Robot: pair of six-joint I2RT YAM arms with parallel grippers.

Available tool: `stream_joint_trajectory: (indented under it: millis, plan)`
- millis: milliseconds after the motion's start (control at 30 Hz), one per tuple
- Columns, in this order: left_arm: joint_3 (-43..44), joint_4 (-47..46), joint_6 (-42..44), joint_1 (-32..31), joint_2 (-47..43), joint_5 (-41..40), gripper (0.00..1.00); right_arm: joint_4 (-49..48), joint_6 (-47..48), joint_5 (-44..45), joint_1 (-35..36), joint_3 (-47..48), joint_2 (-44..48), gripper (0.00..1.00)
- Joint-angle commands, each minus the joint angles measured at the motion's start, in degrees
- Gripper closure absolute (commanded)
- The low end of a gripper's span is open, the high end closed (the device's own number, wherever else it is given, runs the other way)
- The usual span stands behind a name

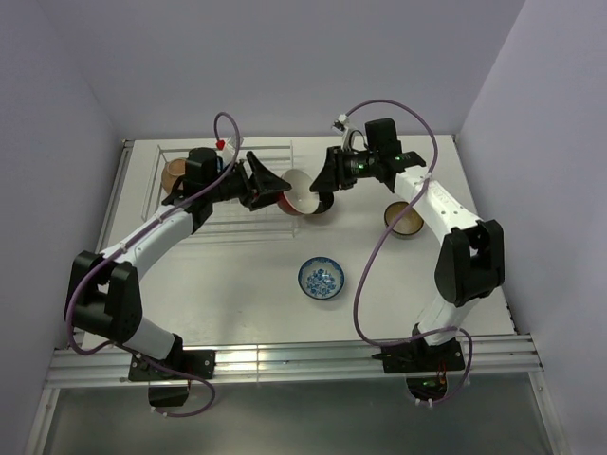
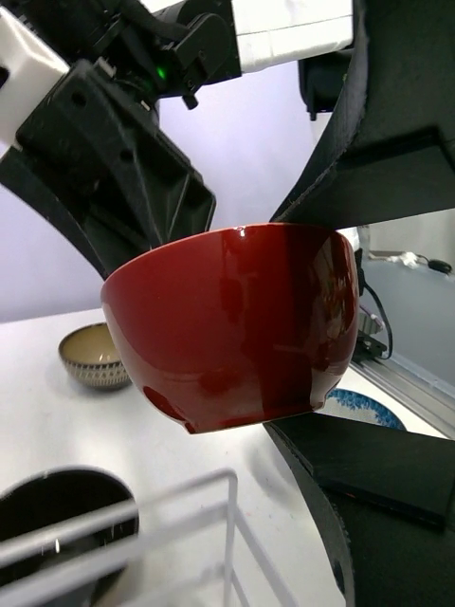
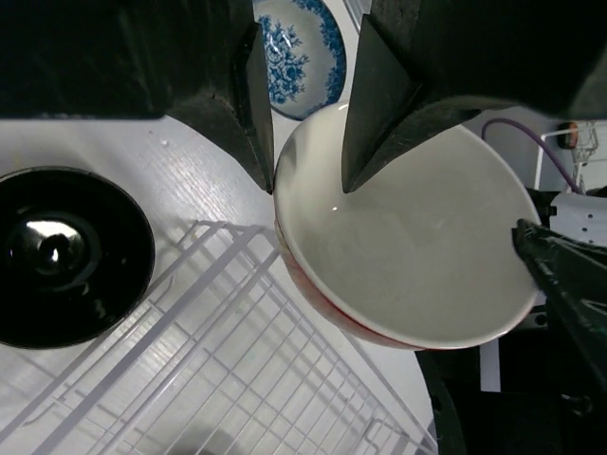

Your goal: Load the bowls into the dish rack

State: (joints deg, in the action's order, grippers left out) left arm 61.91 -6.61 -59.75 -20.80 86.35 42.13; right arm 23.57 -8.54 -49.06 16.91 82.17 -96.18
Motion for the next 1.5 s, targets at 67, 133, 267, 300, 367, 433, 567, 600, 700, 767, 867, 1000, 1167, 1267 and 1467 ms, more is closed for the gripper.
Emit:
stream_joint_trajectory:
  millis: [67,133,267,300,367,433,567,600,700,767,867,1000,1167,1267,1467]
  plan:
    - [-0.21,-6.92,-2.57,2.51,-1.18,1.55,1.00,-2.30,-2.27,-2.27,0.58,5.89,-2.87,0.50]
    - [-0.21,-6.75,-2.31,3.65,-0.92,1.46,1.00,-2.30,-2.63,-2.01,0.67,6.51,-3.83,0.46]
    - [0.84,-4.39,-0.03,6.55,0.57,1.38,1.00,-3.01,-3.85,-0.87,0.76,7.21,-4.89,0.36]
    - [1.98,-3.59,1.81,7.25,0.93,1.12,1.00,-3.09,-4.55,-0.43,0.76,7.30,-5.50,0.35]
    - [3.30,-1.66,3.66,9.01,2.06,0.76,1.00,-3.27,-5.09,0.63,0.76,8.00,-6.29,0.34]
    - [6.02,0.27,6.91,10.77,3.12,0.59,1.00,-2.92,-6.14,0.98,0.67,8.97,-7.61,0.34]
    - [12.78,6.08,14.03,12.62,6.89,-0.55,1.00,-3.88,-8.25,0.54,0.76,9.67,-9.46,0.36]
    - [15.76,9.56,17.44,12.97,7.60,-1.25,1.00,-3.97,-8.86,0.54,0.85,9.85,-9.81,0.36]
    - [21.47,13.37,23.94,13.59,10.68,-2.48,1.00,-3.27,-8.96,0.45,1.29,11.16,-11.83,0.37]
    - [24.03,16.71,26.60,14.03,13.23,-2.84,1.00,-2.48,-8.87,0.63,1.64,12.22,-12.54,0.37]
    - [30.53,21.02,33.35,14.29,16.56,-4.42,1.00,-2.22,-9.04,1.24,2.25,12.57,-13.50,0.37]
    - [33.97,23.75,37.15,14.29,19.30,-6.53,1.00,-1.07,-10.00,1.42,2.78,13.54,-15.61,0.37]
    - [37.75,26.55,40.58,14.29,22.28,-8.11,1.00,0.60,-10.89,1.60,3.13,15.12,-17.72,0.37]
    - [40.03,28.32,42.51,14.21,24.04,-9.08,1.00,0.60,-11.24,1.25,3.48,15.47,-18.60,0.37]
    - [42.33,31.57,46.64,13.24,25.71,-12.41,1.00,0.86,-11.42,1.51,3.83,15.65,-19.75,0.37]
